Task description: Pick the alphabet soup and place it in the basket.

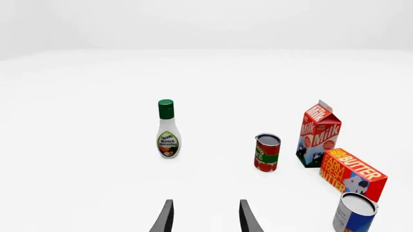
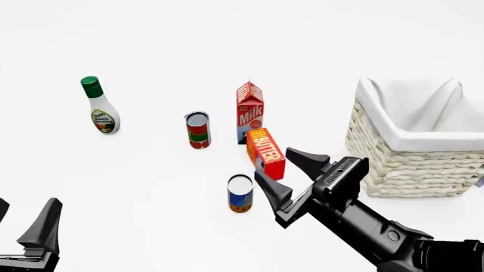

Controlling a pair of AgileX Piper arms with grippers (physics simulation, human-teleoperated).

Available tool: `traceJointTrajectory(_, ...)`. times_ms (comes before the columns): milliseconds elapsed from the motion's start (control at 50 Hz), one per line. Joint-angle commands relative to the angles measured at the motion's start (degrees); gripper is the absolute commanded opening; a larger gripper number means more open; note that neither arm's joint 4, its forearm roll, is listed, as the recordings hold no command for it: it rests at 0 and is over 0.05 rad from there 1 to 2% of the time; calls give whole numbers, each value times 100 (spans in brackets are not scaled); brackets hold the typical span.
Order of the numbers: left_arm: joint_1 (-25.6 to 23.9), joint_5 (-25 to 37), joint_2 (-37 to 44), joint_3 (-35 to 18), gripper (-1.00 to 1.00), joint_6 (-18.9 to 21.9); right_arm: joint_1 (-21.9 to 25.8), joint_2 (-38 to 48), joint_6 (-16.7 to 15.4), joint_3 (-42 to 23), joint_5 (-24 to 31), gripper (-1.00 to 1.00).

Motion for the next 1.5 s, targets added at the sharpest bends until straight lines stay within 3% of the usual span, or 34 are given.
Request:
traceJointTrajectory(20, 0, 0, 0, 0, 100, 0, -36, 464, 86, -52, -287, 100)
traceJointTrajectory(500, 0, 0, 0, 0, 100, 0, -66, 1405, 250, -260, -776, 100)
traceJointTrajectory(1500, 0, 0, 0, 0, 100, 0, -124, 2529, 261, -930, -814, 100)
